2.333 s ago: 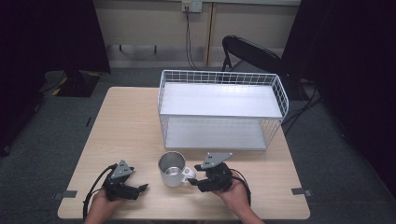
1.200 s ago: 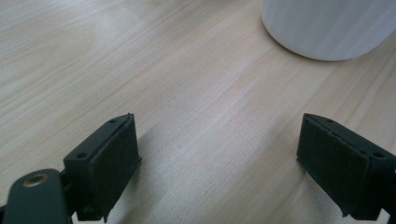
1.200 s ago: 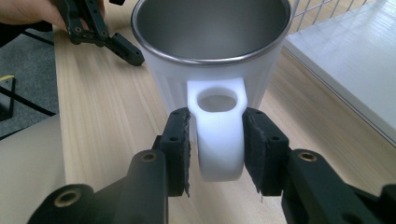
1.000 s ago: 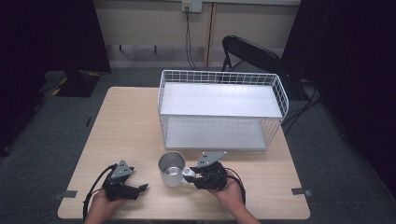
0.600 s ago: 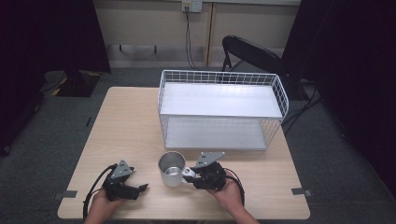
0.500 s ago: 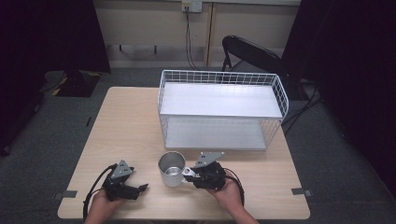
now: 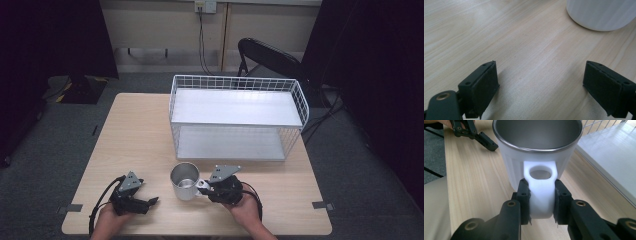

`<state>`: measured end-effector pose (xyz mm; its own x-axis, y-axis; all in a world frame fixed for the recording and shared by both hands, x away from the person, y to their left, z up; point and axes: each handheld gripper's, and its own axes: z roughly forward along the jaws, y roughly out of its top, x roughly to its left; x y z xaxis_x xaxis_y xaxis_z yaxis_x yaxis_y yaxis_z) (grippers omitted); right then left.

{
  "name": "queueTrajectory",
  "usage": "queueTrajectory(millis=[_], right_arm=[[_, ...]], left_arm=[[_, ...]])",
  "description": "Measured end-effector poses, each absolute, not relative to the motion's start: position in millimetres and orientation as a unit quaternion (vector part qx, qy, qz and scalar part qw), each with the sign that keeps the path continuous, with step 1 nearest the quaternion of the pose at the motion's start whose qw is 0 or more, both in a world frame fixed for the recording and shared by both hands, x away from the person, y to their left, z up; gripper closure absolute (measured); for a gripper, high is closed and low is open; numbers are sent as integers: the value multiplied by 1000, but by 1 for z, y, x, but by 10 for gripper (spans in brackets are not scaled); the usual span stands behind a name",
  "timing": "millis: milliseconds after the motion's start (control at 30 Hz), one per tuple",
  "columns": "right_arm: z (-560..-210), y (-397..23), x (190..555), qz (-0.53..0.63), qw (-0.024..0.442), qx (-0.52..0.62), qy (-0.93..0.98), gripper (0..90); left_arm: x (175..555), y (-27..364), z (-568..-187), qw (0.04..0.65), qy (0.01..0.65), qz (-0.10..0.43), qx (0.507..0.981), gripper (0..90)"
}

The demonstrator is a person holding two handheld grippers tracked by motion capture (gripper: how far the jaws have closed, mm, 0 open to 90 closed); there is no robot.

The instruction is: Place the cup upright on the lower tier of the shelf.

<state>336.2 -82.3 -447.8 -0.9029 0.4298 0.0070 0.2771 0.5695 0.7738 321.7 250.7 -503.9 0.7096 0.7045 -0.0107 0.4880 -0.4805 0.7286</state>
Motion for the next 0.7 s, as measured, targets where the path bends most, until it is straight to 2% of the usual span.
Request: queueTrajectory(millis=[267, 700], right_arm=[[-444, -86, 331, 431, 113, 192, 875, 717], [-436, -94, 330, 457, 122, 206, 857, 717]], left_arm=[[322, 251, -504, 369, 352, 147, 848, 120], [322, 251, -504, 369, 352, 147, 848, 121]])
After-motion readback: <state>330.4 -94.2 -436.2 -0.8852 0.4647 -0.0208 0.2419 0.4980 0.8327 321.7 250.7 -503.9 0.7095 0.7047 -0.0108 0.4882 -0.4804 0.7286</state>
